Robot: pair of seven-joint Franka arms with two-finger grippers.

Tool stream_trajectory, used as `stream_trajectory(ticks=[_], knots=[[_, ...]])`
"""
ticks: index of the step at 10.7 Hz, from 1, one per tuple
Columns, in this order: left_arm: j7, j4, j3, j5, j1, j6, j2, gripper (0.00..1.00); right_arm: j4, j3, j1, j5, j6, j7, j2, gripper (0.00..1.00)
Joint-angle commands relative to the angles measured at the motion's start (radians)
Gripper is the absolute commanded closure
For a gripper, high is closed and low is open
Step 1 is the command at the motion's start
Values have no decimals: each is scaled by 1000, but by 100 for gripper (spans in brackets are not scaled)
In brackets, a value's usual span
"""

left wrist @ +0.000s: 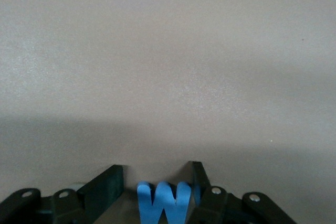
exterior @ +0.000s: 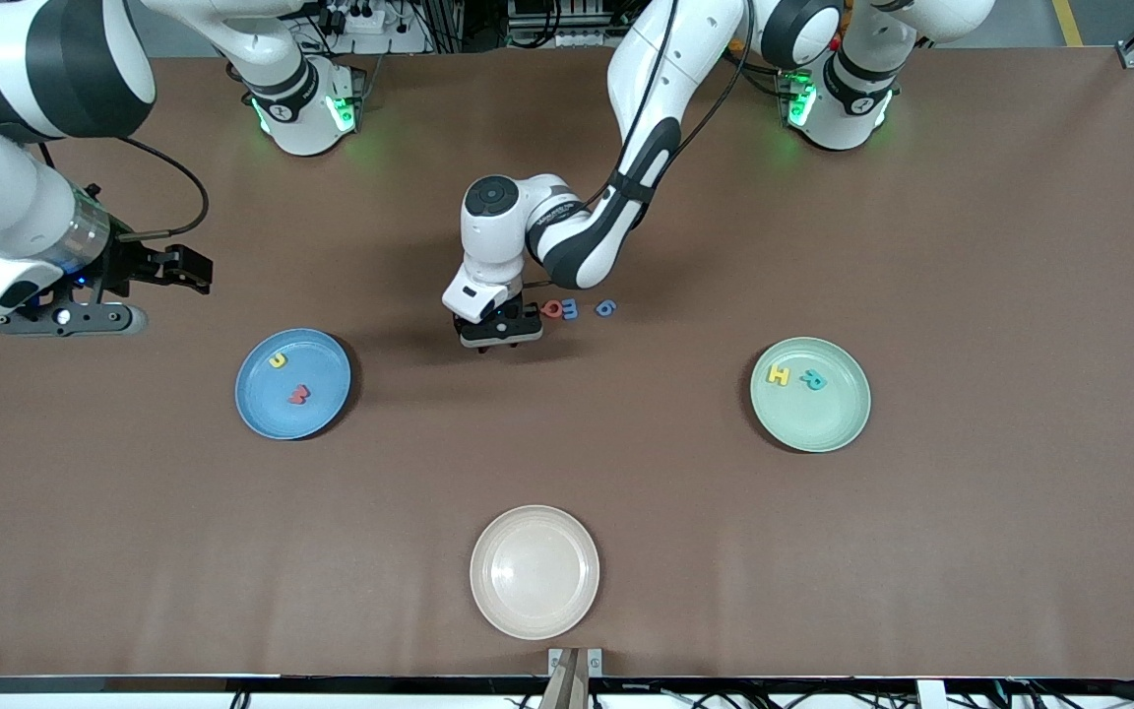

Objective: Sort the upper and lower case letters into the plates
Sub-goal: 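Lift the blue W with the left gripper while the right gripper withdraws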

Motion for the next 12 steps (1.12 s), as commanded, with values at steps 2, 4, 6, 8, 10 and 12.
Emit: stream_trajectory(ticks=[2,4,6,8,10,12], knots=[[-3,40,2,15,-3,3,36,47,10,4,-18,18,-4,-10,1,0],[-4,40,0,15,-3,3,34,50,8,0,-21,18,-5,-10,1,0],[-3,39,-1,13,-3,3,33,62,5,0,-21,18,-8,-10,3,0],[0,39,-1,13,-2,2,31,70,7,0,-19,20,-7,-10,4,0],[6,36,-3,12,1,-9,23,72,7,0,-19,20,-7,-10,6,0],[26,36,-27,0,35,-40,10,72,8,0,-19,20,-7,-10,6,0]])
